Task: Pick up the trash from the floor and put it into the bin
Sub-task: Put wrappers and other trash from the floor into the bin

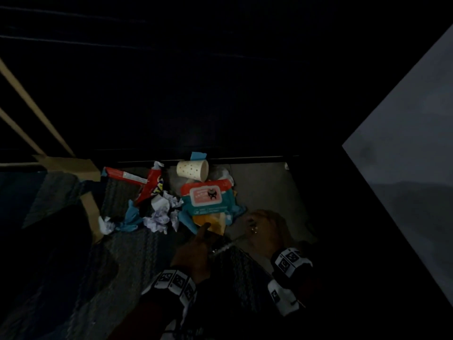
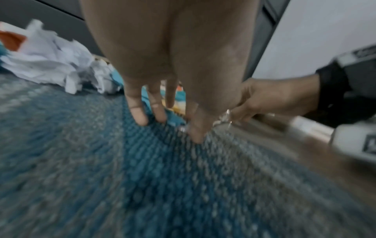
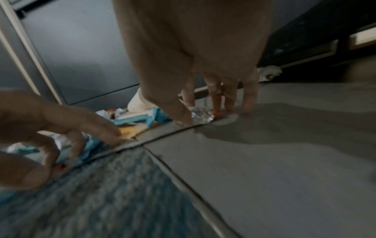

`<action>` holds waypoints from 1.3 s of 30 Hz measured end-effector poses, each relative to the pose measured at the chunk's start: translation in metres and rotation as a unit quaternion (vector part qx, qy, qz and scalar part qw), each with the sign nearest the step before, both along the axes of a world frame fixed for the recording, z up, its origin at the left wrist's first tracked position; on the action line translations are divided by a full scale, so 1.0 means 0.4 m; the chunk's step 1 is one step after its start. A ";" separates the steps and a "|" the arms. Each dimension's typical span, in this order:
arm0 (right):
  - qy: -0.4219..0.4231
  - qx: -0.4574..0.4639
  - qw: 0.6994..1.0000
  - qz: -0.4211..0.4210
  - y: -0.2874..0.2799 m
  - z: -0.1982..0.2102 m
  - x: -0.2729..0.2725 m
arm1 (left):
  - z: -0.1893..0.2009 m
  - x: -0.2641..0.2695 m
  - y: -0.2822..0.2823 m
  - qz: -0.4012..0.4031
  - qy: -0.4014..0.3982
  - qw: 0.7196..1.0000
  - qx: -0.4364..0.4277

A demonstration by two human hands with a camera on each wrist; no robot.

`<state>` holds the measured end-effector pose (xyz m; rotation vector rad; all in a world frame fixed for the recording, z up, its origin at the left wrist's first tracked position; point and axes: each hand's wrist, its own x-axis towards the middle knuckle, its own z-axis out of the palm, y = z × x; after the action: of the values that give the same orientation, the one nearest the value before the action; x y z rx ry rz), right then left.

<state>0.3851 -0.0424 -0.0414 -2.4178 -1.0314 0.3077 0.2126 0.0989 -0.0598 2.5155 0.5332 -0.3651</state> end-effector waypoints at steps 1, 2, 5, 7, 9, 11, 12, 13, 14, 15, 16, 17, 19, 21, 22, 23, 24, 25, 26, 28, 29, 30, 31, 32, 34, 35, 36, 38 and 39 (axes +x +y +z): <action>0.002 -0.018 1.000 -0.006 -0.011 -0.013 0.008 | -0.010 0.011 -0.002 -0.016 0.022 1.000 0.004; 0.007 -0.036 0.999 -0.017 -0.020 -0.024 0.013 | -0.013 0.021 -0.006 -0.031 0.035 0.999 0.020; -0.016 -0.075 0.997 -0.024 -0.041 -0.034 0.022 | -0.014 0.027 -0.012 -0.022 0.011 0.999 0.040; -0.006 -0.082 0.996 -0.021 -0.040 0.011 0.008 | -0.025 0.021 -0.015 0.011 -0.040 0.999 -0.004; -0.012 -0.068 0.997 -0.023 -0.048 0.015 0.012 | -0.028 0.010 -0.013 0.012 -0.058 0.998 -0.006; 0.001 -0.102 0.995 -0.021 -0.057 0.018 0.016 | -0.033 -0.003 -0.009 0.048 -0.111 0.992 -0.028; -0.002 -0.092 0.996 -0.009 -0.060 0.025 0.014 | -0.028 -0.009 -0.008 0.051 -0.145 0.987 -0.037; -0.007 -0.085 0.996 -0.007 -0.062 0.032 0.012 | -0.017 -0.017 -0.007 0.035 -0.150 0.987 -0.040; -0.018 -0.061 0.998 -0.006 -0.065 0.041 0.012 | -0.003 -0.026 -0.006 0.028 -0.148 0.988 -0.042; -0.025 -0.040 0.999 -0.014 -0.064 0.054 0.010 | 0.005 -0.037 0.002 0.022 -0.155 0.987 -0.034; -0.037 -0.031 0.999 -0.016 -0.064 0.063 0.010 | 0.008 -0.044 0.013 0.026 -0.167 0.985 -0.023; -0.056 -0.022 0.998 -0.014 -0.058 0.075 0.010 | 0.009 -0.057 0.025 0.034 -0.181 0.983 -0.026; -0.083 -0.002 0.996 -0.022 -0.038 0.086 0.012 | 0.030 -0.086 0.048 0.062 -0.232 0.970 -0.034; -0.072 0.043 0.996 -0.039 0.002 0.109 0.002 | 0.095 -0.118 0.069 0.120 -0.267 0.956 -0.020; -0.052 0.069 0.995 -0.045 0.032 0.124 -0.008 | 0.126 -0.139 0.082 0.137 -0.278 0.951 0.010; -0.026 0.102 0.994 -0.043 0.063 0.135 -0.016 | 0.160 -0.163 0.100 0.140 -0.298 0.944 0.024; -0.008 0.140 0.990 -0.031 0.095 0.147 -0.025 | 0.196 -0.188 0.120 0.135 -0.320 0.937 0.027; 0.002 0.176 0.984 -0.014 0.123 0.160 -0.035 | 0.232 -0.214 0.135 0.135 -0.342 0.930 0.030; 0.014 0.204 0.979 0.004 0.165 0.174 -0.053 | 0.256 -0.247 0.162 0.148 -0.365 0.918 0.053; 0.046 0.249 0.967 0.034 0.237 0.209 -0.102 | 0.312 -0.304 0.205 0.181 -0.382 0.901 0.094; 0.058 0.272 0.959 0.049 0.277 0.229 -0.131 | 0.345 -0.333 0.221 0.202 -0.393 0.890 0.109; 0.064 0.292 0.952 0.067 0.314 0.254 -0.167 | 0.378 -0.363 0.234 0.211 -0.410 0.878 0.130; 0.066 0.311 0.944 0.086 0.352 0.278 -0.203 | 0.414 -0.395 0.245 0.216 -0.425 0.865 0.156; 0.065 0.328 0.937 0.106 0.387 0.305 -0.239 | 0.447 -0.424 0.257 0.223 -0.442 0.851 0.176; 0.057 0.353 0.922 0.149 0.452 0.355 -0.312 | 0.508 -0.485 0.276 0.261 -0.458 0.823 0.210; 0.062 0.364 0.914 0.168 0.482 0.378 -0.349 | 0.532 -0.516 0.282 0.284 -0.464 0.809 0.224; 0.075 0.376 0.904 0.190 0.518 0.398 -0.392 | 0.555 -0.555 0.291 0.302 -0.470 0.794 0.239; 0.095 0.395 0.886 0.225 0.581 0.437 -0.477 | 0.593 -0.633 0.306 0.336 -0.469 0.773 0.265; 0.097 0.403 0.877 0.242 0.612 0.454 -0.521 | 0.611 -0.673 0.314 0.347 -0.462 0.766 0.284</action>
<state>0.1767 0.2026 0.1401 -1.3465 -1.3253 0.2135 -0.0565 0.2246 0.1846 2.3473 1.1639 1.4248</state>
